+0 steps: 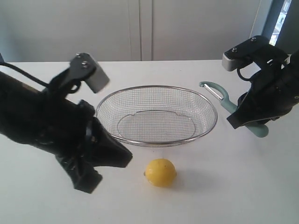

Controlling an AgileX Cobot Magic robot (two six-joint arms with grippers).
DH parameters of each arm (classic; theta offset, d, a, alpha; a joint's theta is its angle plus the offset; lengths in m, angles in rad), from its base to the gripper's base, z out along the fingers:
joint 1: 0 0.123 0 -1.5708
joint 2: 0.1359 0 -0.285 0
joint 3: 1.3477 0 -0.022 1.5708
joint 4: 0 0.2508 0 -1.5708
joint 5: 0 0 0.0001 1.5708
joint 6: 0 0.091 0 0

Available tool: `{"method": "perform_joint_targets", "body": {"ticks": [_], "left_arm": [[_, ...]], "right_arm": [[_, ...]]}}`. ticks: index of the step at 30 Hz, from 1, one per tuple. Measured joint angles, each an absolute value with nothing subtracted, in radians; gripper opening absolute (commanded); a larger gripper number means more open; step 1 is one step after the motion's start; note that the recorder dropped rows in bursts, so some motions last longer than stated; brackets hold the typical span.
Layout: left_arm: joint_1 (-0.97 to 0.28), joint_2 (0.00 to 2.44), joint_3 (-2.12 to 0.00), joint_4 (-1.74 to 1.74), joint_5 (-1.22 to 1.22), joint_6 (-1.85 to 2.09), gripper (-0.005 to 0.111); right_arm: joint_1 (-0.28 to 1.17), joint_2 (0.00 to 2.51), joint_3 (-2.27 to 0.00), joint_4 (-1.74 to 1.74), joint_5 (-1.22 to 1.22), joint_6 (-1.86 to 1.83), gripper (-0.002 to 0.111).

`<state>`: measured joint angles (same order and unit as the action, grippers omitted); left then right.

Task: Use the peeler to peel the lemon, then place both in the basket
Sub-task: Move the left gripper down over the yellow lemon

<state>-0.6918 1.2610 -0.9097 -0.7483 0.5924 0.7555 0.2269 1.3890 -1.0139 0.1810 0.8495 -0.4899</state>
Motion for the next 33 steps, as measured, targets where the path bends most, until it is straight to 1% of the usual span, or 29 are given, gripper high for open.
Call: {"method": "perform_joint_targets", "body": {"ticks": [7, 17, 22, 26, 33], "left_arm": [[-0.806, 1.424, -1.078, -0.532, 0.625, 0.578, 0.000], [-0.896, 1.578, -1.392, -0.208, 0.900, 0.343, 0.000], [-0.950, 1.635, -1.509, -0.122, 0.970, 0.301, 0.000], [-0.980, 1.678, -1.551, -0.093, 1.001, 0.297, 0.000], [-0.982, 1.740, -1.556, -0.059, 1.047, 0.293, 0.000]], "right_arm": [[0.227, 1.389, -1.014, 0.181, 0.850, -0.490, 0.000], [0.227, 1.389, -1.014, 0.181, 0.850, -0.490, 0.000], [0.227, 1.389, -1.014, 0.181, 0.850, -0.490, 0.000], [0.227, 1.389, -1.014, 0.181, 0.850, -0.490, 0.000], [0.227, 1.389, -1.014, 0.181, 0.849, -0.490, 0.000]]}}
